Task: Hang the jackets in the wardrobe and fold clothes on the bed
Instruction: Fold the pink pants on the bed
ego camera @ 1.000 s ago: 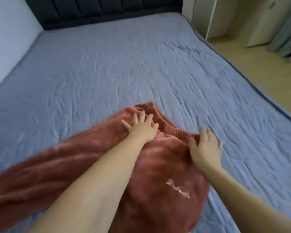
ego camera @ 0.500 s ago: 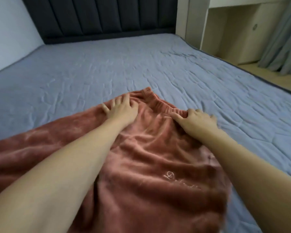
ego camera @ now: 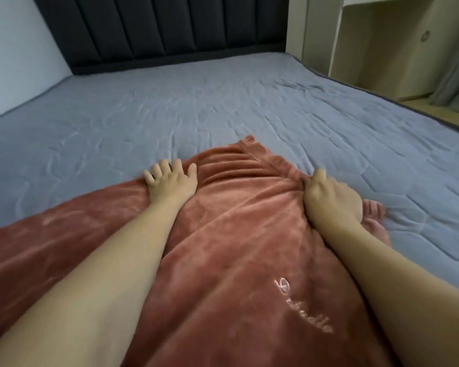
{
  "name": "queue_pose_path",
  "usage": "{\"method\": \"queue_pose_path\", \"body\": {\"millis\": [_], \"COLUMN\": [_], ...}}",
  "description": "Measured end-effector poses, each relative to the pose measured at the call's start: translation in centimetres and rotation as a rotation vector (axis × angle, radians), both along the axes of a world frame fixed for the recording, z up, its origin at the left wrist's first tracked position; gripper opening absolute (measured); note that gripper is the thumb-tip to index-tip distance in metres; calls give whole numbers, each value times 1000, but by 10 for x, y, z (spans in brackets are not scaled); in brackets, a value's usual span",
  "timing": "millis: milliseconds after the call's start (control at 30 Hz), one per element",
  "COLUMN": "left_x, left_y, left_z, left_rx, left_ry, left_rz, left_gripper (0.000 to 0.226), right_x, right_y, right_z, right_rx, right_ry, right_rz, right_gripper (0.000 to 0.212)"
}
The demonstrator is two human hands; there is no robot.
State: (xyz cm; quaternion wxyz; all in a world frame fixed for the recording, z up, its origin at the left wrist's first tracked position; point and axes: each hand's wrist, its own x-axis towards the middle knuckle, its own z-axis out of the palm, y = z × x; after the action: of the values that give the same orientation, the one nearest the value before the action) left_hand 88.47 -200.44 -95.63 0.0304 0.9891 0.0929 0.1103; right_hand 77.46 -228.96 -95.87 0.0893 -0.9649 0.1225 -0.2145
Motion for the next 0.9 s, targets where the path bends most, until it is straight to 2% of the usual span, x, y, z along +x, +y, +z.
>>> {"method": "queue_pose_path", "body": {"millis": [133,233,333,400,467,500,533,600,667,733,767,833,900], "left_x": [-8,-60,-155,-227,-296,-326,-352,-389,-411,-424,-431,-446,-458], "left_y": [5,-3,-5,-5,-8,-10,-11,-11,-12,-10,-8,7,30], "left_z": [-4,8,24,36,45,48,51,54,61,68,67,63,71], "left_rx": [91,-96,-219,-204,-90,-33,30,235,386,371,298,57,-271], "left_ry": [114,232,325,293,242,238,249,275,275,245,262,414,706], "left_rz": [9,-20,-258,-458,-606,-652,-679,-688,-646,-608,-616,-711,-734], "left_gripper": [68,72,76,79,80,82,84,85,70,42,34,44,67], "right_x": [11,-10,-43,-76,-110,-124,-136,-158,-175,-193,-200,-216,-226], "right_y": [3,7,6,2,4,8,14,30,36,33,31,36,62], "right_z": [-11,2,13,21,30,34,38,48,53,56,57,59,66], "right_rx": [-67,-100,11,289,721,946,1183,1587,1798,1744,1600,1166,674], "right_ry": [35,88,123,119,22,-40,-74,33,39,-117,-180,-125,-43], "right_rz": [-38,-81,-110,-239,-406,-436,-416,-300,-299,-409,-471,-462,-265], "right_gripper": [25,40,63,79,90,89,84,65,45,43,45,56,71]}}
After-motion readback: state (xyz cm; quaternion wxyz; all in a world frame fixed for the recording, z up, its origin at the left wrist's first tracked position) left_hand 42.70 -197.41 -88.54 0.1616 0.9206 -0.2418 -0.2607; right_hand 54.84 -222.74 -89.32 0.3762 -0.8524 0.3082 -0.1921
